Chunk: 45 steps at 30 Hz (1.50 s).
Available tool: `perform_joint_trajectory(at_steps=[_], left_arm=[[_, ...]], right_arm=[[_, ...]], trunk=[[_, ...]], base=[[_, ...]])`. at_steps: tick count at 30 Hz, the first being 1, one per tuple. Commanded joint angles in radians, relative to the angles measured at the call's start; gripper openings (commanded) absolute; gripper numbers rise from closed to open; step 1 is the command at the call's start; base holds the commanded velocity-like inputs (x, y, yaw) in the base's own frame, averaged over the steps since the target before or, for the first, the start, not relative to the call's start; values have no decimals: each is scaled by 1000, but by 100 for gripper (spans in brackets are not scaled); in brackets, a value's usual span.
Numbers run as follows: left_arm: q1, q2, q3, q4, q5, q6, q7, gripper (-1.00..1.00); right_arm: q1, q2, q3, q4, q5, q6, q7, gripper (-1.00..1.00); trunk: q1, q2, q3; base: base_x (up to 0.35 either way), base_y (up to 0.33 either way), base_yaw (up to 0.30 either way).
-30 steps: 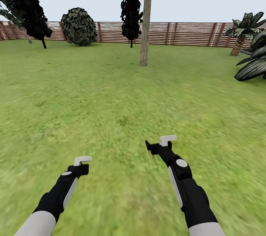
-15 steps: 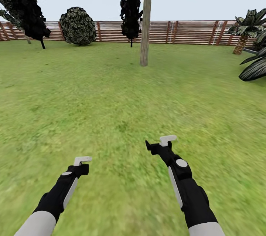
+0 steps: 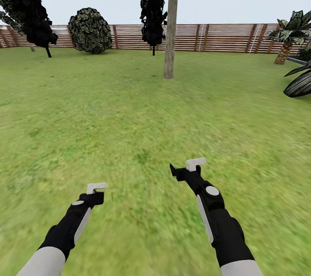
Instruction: In the garden, pick up the pesticide atomizer on the floor and spray pesticide onto both trees until each tree trunk is fully covered.
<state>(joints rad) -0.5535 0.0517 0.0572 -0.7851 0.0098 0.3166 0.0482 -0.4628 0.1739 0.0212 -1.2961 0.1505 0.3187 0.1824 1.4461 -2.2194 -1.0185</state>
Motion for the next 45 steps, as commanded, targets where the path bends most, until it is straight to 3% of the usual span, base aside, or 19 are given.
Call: perform_joint_trajectory(at_steps=[1, 45], left_arm=[[0, 0, 0, -2, 1, 6, 2, -100], [0, 0, 0, -2, 1, 6, 2, -100]], right_arm=[[0, 1, -1, -2, 11, 5, 6, 100], [0, 1, -1, 1, 11, 5, 6, 100]], trunk=[[0, 0, -1], [0, 0, -1]], base=[[338, 0, 0], [338, 0, 0]])
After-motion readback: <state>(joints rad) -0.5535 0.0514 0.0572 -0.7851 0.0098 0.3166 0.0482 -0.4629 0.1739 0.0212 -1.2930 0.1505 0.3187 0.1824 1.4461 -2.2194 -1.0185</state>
